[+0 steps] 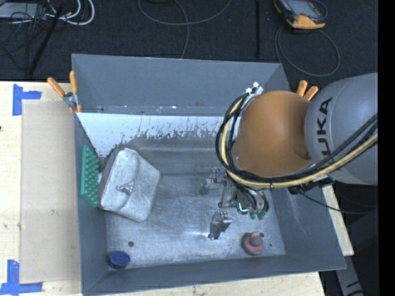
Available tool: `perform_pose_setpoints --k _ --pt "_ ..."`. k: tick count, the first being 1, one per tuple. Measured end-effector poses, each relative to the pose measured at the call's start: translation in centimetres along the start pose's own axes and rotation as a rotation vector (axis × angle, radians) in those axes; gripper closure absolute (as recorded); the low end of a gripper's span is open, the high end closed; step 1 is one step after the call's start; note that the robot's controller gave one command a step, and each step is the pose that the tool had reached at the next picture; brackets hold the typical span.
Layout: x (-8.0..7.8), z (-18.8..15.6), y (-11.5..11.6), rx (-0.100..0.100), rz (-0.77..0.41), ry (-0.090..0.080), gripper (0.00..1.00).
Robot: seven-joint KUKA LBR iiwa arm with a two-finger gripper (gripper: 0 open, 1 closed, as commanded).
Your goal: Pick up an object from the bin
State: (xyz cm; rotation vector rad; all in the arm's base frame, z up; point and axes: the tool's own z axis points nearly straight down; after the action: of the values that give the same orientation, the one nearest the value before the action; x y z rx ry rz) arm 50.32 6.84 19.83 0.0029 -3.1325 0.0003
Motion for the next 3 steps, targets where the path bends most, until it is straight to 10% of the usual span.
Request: perform_pose_setpoints --k 1,2,3 --pt "2.5 8.0 -6.5 0.002 -0.302 -0.001 0.0" --pt "0.2 11.3 -12.0 0.001 -0.345 -0.005 0.0" --pt "0.2 11.2 -11.7 0.0 -0.346 -0.007 1.0"
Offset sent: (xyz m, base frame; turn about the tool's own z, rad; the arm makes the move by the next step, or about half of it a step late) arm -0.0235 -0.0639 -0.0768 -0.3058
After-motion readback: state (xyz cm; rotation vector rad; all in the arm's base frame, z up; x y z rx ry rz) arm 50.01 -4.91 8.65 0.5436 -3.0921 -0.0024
